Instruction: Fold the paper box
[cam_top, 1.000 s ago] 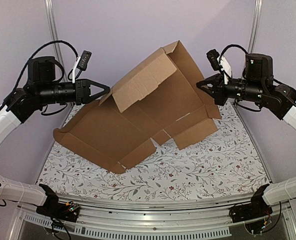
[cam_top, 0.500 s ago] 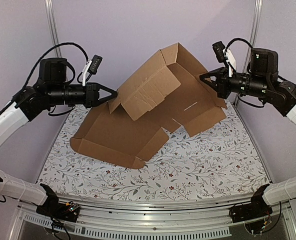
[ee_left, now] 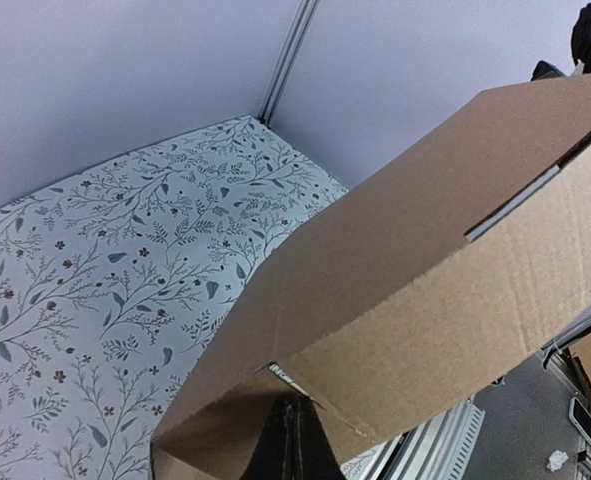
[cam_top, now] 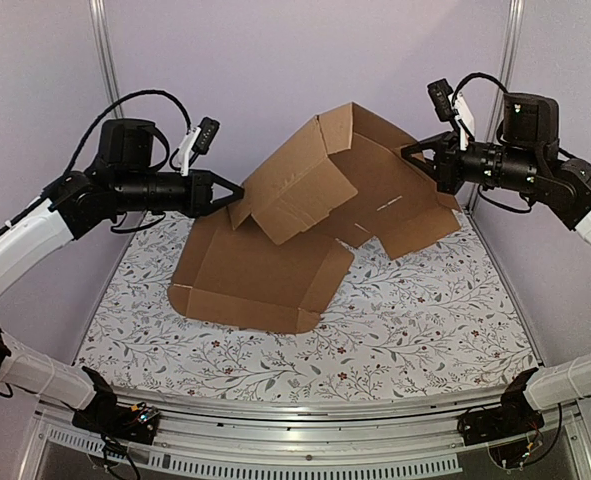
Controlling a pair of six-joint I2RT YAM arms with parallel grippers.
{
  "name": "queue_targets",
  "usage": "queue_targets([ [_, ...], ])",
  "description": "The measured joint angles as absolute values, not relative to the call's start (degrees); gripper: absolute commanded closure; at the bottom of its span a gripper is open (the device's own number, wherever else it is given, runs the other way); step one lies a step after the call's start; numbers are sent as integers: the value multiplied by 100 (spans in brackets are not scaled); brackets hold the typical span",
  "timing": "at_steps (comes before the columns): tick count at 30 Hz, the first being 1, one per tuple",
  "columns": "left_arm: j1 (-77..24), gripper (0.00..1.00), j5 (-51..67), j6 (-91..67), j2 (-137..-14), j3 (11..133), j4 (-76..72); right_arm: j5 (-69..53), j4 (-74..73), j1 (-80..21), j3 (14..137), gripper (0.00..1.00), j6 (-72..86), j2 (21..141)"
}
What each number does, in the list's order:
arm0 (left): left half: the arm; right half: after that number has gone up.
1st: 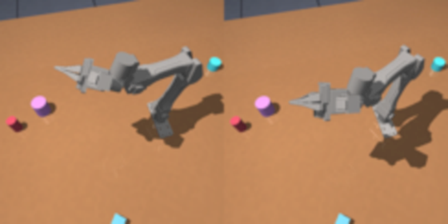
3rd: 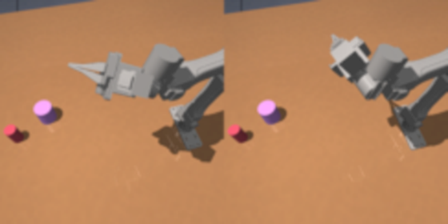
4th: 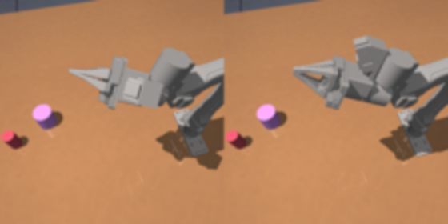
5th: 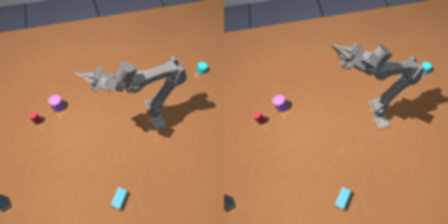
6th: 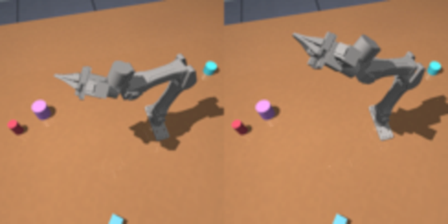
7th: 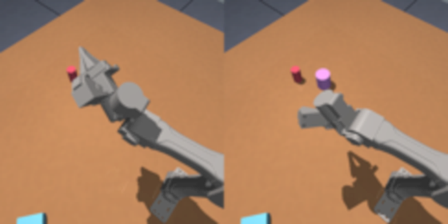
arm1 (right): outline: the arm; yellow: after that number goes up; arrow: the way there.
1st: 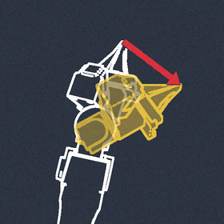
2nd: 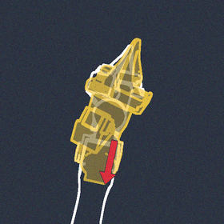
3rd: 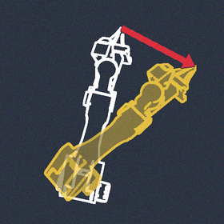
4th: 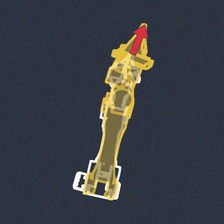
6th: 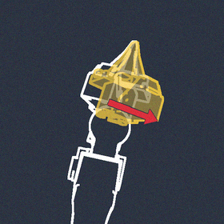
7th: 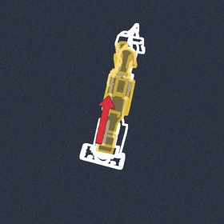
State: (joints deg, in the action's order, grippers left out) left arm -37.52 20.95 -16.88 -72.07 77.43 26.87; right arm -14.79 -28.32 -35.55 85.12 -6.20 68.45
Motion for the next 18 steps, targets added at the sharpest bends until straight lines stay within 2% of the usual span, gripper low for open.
queue_targets([
  [18, -3964, 100, 1382, -1688, -7638, 7776, 2388, -1396, -3179, -3632, 8860, 100, -513, 6923],
])
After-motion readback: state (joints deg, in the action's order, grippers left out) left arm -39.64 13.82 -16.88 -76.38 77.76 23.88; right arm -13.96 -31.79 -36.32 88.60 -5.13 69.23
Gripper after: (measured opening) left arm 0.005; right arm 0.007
